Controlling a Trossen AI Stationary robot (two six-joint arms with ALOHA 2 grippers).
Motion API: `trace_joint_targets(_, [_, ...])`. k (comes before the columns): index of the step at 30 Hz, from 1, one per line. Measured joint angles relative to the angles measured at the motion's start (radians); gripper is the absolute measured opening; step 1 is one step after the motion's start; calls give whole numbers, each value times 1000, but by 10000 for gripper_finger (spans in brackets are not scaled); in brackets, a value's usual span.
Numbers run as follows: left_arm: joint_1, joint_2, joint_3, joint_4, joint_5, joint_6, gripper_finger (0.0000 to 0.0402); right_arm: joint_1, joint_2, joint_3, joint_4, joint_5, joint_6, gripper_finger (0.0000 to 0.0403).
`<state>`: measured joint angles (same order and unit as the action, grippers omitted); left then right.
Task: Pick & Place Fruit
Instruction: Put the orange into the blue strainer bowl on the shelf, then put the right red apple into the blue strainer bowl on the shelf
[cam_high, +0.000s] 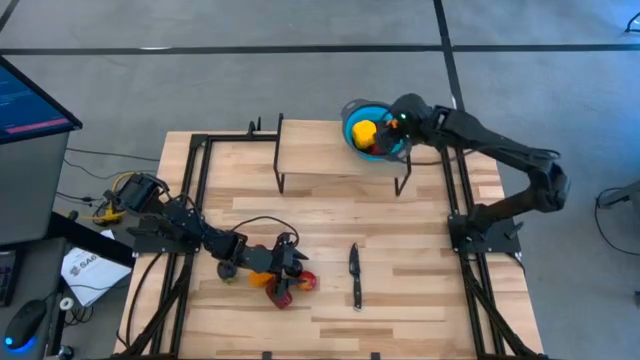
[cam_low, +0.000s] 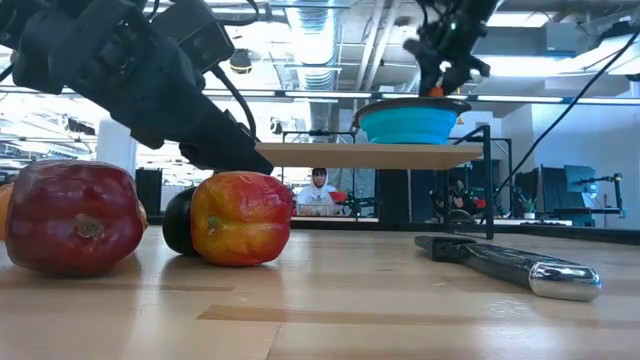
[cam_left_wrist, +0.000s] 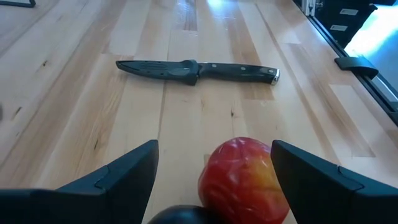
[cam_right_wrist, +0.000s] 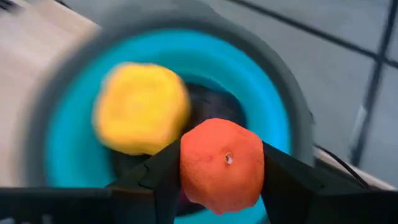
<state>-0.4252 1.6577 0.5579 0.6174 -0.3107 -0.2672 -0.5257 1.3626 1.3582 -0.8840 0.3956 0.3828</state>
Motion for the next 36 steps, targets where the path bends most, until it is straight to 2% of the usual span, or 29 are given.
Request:
trace_joint_targets(6, [0, 0, 0, 8, 0, 0, 303, -64, 52, 0, -21, -7, -9, 197])
trace_joint_targets(12, [0, 0, 0, 19, 0, 0, 303, -71, 67, 0, -16, -29, -25, 225])
trace_joint_targets(17, [0, 0, 0, 24, 0, 0, 303, -67, 36, 0, 22, -29, -50, 243])
trace_joint_targets(21, [0, 0, 0, 35, 0, 0, 303, -18, -18, 0, 69, -27, -72, 243])
trace_joint_targets(24, [0, 0, 0, 39, 0, 0, 303, 82, -62, 0, 100, -14, -79, 238])
trace_joint_targets(27, [0, 0, 0, 43, 0, 26, 303, 245, -77, 0, 113, 43, -76, 231])
trace_joint_targets(32, [0, -24, 0, 41, 11, 59, 303, 566, -34, -38, 153, 201, -28, 218])
trace_joint_targets(36, [-12, -85, 1, 12, 59, 114, 303, 771, 34, -137, 299, 297, 48, 209])
